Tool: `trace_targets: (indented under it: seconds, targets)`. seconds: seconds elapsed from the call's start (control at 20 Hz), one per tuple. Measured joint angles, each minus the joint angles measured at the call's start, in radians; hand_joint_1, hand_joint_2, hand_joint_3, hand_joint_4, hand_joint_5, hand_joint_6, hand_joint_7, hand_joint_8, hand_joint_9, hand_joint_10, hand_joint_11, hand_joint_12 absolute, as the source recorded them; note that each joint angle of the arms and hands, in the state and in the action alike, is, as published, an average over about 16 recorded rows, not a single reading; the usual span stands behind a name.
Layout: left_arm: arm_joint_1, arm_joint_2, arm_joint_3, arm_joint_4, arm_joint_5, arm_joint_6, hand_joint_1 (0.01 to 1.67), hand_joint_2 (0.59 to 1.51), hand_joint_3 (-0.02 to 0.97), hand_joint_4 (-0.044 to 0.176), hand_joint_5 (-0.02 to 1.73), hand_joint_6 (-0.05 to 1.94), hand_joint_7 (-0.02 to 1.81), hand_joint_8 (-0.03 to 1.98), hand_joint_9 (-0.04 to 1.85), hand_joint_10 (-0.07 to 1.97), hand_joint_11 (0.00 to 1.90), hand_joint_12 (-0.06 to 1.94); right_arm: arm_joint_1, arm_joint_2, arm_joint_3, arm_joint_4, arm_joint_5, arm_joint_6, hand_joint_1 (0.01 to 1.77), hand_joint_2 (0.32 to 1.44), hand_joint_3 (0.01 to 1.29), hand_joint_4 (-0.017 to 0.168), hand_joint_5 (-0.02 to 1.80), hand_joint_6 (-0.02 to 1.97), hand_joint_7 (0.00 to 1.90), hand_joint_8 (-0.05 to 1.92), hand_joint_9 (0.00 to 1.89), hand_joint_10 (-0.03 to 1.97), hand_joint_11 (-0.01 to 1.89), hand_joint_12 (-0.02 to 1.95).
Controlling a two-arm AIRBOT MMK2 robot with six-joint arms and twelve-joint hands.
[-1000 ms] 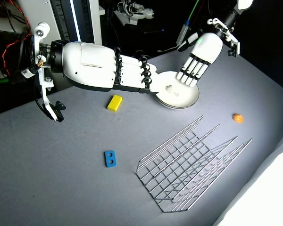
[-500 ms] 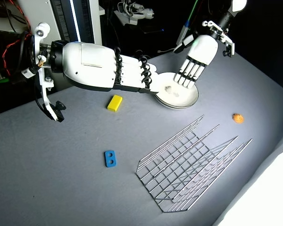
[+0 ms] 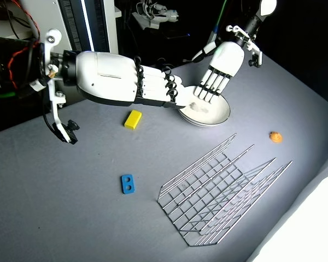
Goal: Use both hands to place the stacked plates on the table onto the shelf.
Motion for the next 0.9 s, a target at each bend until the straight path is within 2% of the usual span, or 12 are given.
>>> trace_targets:
  seconds: [0.3,0.9]
  targets:
    - [-0.001,-0.020,-0.023,-0.047,0.015,0.001,0.02,1.041,0.020,-0.008,-0.01,-0.02,-0.01,-0.02,-0.01,0.00,0.02,0.00,-0.002,-0.040,0.023,-0.002,0.000,-0.055,0.39,0.95,0.02,-0.004,0.02,0.02,0.02,0.01,0.01,0.01,0.02,-0.01]
    - [-0.021,-0.071,-0.054,-0.144,0.053,0.002,0.02,1.045,0.020,-0.008,-0.01,-0.02,-0.01,-0.02,-0.02,-0.02,0.02,0.00,0.011,-0.208,0.119,-0.005,-0.002,-0.215,1.05,0.94,0.02,-0.004,0.02,0.02,0.02,0.01,0.01,0.00,0.02,0.32]
